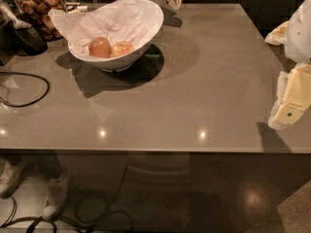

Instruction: Pick apple from white bowl

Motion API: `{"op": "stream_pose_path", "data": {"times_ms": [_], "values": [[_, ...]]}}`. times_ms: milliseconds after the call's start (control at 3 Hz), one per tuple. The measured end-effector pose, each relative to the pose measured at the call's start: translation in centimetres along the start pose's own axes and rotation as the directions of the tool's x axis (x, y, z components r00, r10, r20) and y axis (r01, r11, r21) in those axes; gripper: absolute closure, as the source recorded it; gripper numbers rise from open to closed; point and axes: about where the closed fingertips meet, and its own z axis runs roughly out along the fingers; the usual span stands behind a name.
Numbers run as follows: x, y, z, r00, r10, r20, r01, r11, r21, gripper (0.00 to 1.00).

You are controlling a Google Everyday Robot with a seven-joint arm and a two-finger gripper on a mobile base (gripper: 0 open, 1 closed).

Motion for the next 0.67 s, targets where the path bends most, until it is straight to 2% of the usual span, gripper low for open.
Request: {"op": "stream_pose_path", "data": {"times_ms": [333,667], "values": [[0.0,0.0,0.0,1.000,0.000,0.000,0.000,1.0000,0.000,0.00],[-2.0,-2.1,-0.6,1.000,-0.002,0.004,0.002,1.0000,-0.009,0.00]]}}
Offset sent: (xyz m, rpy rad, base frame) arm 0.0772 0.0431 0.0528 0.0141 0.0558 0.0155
